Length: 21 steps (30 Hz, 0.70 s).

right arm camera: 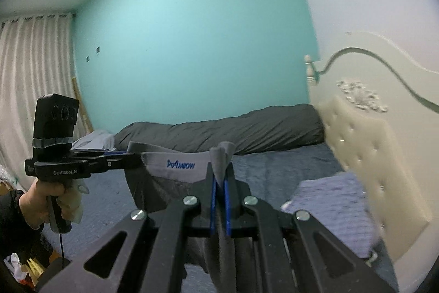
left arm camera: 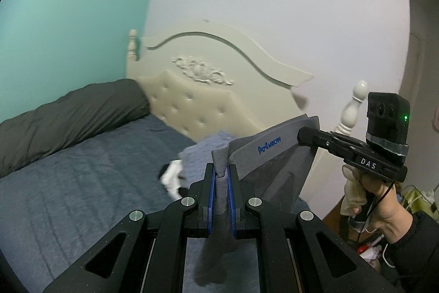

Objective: Fold clothes
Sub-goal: 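Lift the folded grey T-shirt with both tools and carry it toward the headboard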

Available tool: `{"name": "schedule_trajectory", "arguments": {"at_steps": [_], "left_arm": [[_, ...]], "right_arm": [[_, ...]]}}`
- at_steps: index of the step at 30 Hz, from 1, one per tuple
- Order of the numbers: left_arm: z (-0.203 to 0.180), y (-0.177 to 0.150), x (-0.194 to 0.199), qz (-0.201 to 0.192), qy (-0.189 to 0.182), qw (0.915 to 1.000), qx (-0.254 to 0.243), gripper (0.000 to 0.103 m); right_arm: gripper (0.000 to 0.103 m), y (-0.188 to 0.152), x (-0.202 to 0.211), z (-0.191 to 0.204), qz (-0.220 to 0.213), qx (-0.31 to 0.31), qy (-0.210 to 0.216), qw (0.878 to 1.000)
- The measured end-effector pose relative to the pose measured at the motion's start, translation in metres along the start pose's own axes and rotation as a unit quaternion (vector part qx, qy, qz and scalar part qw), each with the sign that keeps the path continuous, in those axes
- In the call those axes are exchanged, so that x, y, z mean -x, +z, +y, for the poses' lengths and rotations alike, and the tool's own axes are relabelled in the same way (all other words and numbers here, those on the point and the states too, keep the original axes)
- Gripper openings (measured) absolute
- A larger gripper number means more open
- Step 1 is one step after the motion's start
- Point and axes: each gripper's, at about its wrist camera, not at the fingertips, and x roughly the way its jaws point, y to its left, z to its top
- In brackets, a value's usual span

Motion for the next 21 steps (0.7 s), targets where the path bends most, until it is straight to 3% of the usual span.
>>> {"name": "schedule_trajectory", "arguments": {"at_steps": [5,11,16,21], "left_arm": [[-0.035,0.013,-0.033,0.009,-0.021,0.9996,-0.015,0.008],[-0.055,0.029,-0.077,0.020,-0.034,0.9991,-0.014,0.009],[-0.054,0.040,-0.114,0.031,-0.030,0.9990,-0.012,0.009],[-0.035,0.053,-0.159,0.049,-0.010,0.9987,0.001,0.009]], "right_arm": [[0.004,0.004,0.038,-0.040,-0.003,-0.009,-0.027,1.000],[0.004,0.005,0.053,-0.085,0.002,-0.020,-0.051,0.999],[0.004,0.006,0.047,-0.119,0.009,-0.027,-0.063,0.998],[0.004,0.012,0.012,-0.152,0.029,-0.033,-0.072,0.996]]}}
